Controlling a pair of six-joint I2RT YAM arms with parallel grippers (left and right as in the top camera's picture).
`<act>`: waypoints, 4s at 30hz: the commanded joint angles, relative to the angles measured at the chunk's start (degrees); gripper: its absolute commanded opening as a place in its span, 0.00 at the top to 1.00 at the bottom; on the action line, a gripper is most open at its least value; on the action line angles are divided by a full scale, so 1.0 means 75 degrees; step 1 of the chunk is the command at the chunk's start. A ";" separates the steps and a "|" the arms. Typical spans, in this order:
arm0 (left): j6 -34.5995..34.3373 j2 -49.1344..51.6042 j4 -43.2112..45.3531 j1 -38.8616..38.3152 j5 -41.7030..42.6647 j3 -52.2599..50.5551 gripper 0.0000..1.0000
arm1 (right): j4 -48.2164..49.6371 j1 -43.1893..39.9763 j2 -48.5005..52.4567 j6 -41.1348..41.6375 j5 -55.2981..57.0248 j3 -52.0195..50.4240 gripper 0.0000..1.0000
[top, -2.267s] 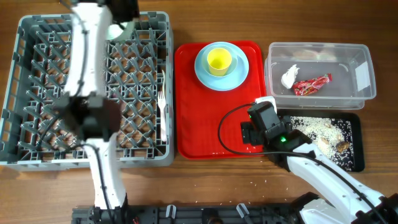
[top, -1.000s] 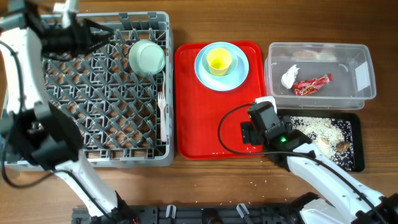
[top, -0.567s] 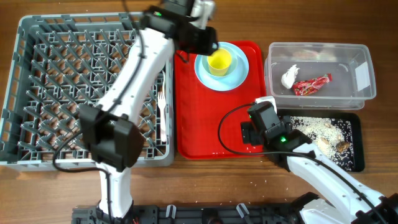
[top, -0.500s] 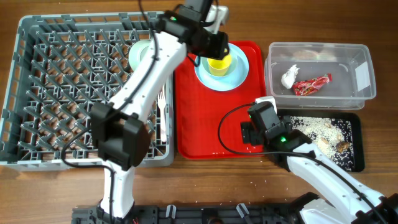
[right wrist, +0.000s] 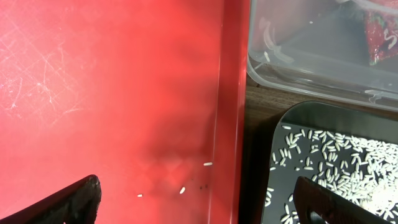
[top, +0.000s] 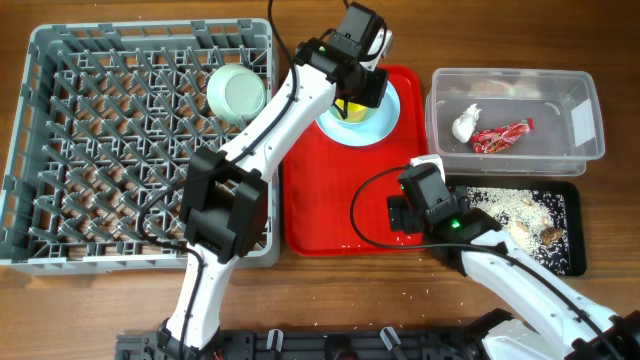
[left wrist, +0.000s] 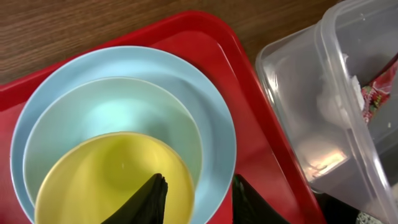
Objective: Sort waste into correct bins and load items into the dishwasher rack
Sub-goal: 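Grasp the yellow cup with the left gripper and lift it, then lower the yellow cup into the rack beside the green bowl, then move the left gripper right to the light-blue bowl on the plate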
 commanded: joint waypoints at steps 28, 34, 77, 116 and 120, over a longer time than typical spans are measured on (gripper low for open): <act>0.3136 -0.3311 -0.4969 0.4986 0.7632 -0.1288 0.96 | 0.0038 -0.0006 0.0000 -0.0032 -0.0067 0.0064 0.00; 0.3853 -0.2809 -0.3142 0.6373 0.9952 -0.4832 0.96 | 0.0038 -0.0006 0.0000 -0.0032 -0.0067 0.0064 0.00; -0.3847 -0.2836 0.5566 0.8440 1.0209 -0.6621 0.96 | 0.0055 -0.0006 0.0000 -0.0032 -0.0067 0.0064 0.00; -0.2445 -0.5269 0.2882 0.8912 0.5511 -0.7125 0.00 | 0.0055 -0.0006 0.0000 -0.0032 -0.0067 0.0064 0.00; -0.2349 -0.7189 0.2049 0.8192 0.4622 -0.7128 0.00 | 0.0055 -0.0006 0.0000 -0.0032 -0.0067 0.0064 0.00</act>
